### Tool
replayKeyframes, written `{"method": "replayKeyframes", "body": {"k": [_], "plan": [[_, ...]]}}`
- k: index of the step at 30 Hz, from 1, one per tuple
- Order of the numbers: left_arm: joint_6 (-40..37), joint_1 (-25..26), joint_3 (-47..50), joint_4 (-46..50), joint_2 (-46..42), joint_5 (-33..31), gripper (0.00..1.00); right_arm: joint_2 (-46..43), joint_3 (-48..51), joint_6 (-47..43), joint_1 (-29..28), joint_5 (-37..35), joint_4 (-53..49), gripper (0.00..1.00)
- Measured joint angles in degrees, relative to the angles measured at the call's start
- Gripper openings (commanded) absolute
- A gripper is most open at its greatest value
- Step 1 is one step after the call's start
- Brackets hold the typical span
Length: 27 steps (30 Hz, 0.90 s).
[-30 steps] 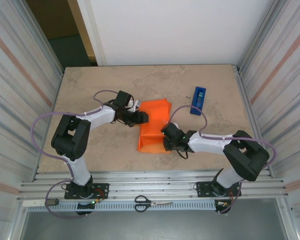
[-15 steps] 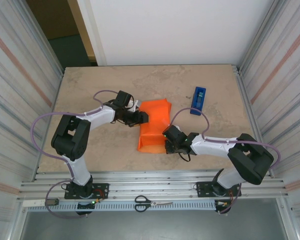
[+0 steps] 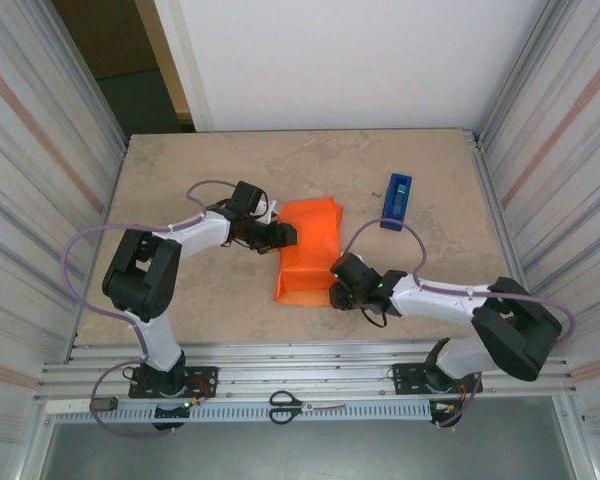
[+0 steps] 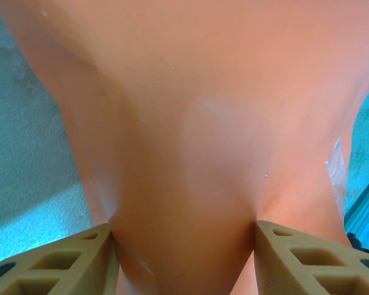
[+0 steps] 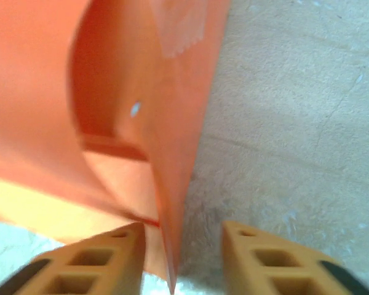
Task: Wrap the gift box in paper
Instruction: Fold the third fold of the wrapping paper on the gift box.
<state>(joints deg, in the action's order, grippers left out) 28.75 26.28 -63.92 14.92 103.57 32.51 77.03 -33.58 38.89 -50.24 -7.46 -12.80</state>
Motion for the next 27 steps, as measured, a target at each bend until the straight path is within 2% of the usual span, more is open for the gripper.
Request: {"method": "replayKeyframes", "body": {"k": [8, 11, 14, 16, 20, 27], "plan": [[0.00, 0.02, 0.00, 0.00, 0.00, 0.00, 0.57, -11.67, 2.19, -1.42, 0.22, 1.53, -2.86, 0.53], [0.00, 0.02, 0.00, 0.00, 0.00, 0.00, 0.58, -15.65, 2.19, -1.84, 1.75, 2.43, -3.69, 0.62], [0.00, 0.02, -0.24, 0.26, 0.00, 0.00, 0.61, -17.42, 1.31, -2.25, 6.25, 5.51, -4.04, 0.75], [-0.07, 0.02, -0.72, 1.07, 0.00, -0.20, 0.65, -17.07, -0.33, -2.58, 10.97, 9.81, -3.82, 0.82], [-0.31, 0.02, -2.49, 2.60, 0.00, -0.68, 0.72, -12.72, -5.05, -1.99, 18.16, 16.46, -3.58, 0.86], [-0.81, 0.02, -5.03, 4.11, -1.84, -0.83, 0.80, -1.40, -13.00, -0.22, 23.10, 23.47, -2.64, 0.89]]}}
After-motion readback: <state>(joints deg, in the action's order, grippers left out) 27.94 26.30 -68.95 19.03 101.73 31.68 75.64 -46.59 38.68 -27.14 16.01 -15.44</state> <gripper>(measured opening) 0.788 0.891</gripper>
